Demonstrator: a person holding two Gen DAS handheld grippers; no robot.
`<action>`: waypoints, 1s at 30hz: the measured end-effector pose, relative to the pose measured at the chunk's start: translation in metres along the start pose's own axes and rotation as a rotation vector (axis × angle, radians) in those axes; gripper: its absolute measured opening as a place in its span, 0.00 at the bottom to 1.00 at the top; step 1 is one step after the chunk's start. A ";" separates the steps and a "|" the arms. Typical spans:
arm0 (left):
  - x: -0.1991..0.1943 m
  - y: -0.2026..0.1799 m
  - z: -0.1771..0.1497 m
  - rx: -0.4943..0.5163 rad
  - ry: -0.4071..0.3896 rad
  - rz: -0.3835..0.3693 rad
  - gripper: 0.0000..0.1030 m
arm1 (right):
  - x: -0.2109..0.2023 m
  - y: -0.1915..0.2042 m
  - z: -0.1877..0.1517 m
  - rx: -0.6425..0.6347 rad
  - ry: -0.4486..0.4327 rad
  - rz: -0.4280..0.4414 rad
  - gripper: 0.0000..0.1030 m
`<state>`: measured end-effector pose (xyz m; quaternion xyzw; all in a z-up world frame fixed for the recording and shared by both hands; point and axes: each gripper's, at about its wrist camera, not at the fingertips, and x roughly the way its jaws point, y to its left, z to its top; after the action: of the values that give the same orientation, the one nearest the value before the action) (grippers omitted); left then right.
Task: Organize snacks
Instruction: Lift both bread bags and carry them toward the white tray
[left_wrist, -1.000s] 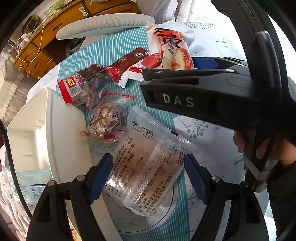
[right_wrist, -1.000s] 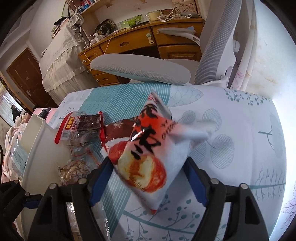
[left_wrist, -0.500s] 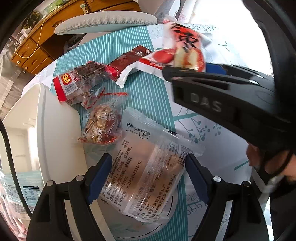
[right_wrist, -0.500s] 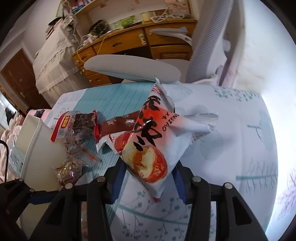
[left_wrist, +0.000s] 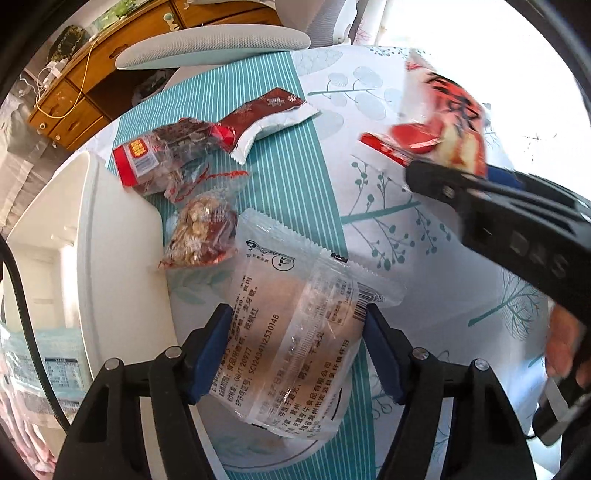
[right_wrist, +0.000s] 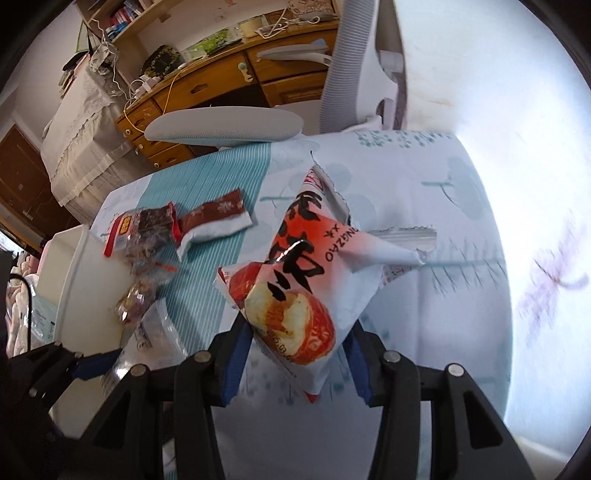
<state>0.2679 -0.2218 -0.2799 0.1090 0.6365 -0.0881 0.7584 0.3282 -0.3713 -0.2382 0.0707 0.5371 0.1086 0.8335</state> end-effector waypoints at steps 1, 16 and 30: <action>-0.001 -0.001 -0.002 -0.006 0.006 0.000 0.67 | -0.003 0.000 -0.003 0.002 0.004 -0.001 0.47; -0.008 -0.018 -0.063 -0.076 0.195 -0.052 0.65 | -0.055 0.007 -0.051 -0.004 0.069 -0.002 0.47; -0.049 -0.031 -0.152 -0.051 0.263 -0.125 0.64 | -0.093 0.029 -0.089 0.000 0.077 0.019 0.47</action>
<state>0.1071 -0.2096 -0.2589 0.0605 0.7381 -0.1038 0.6639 0.2074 -0.3675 -0.1863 0.0718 0.5680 0.1191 0.8112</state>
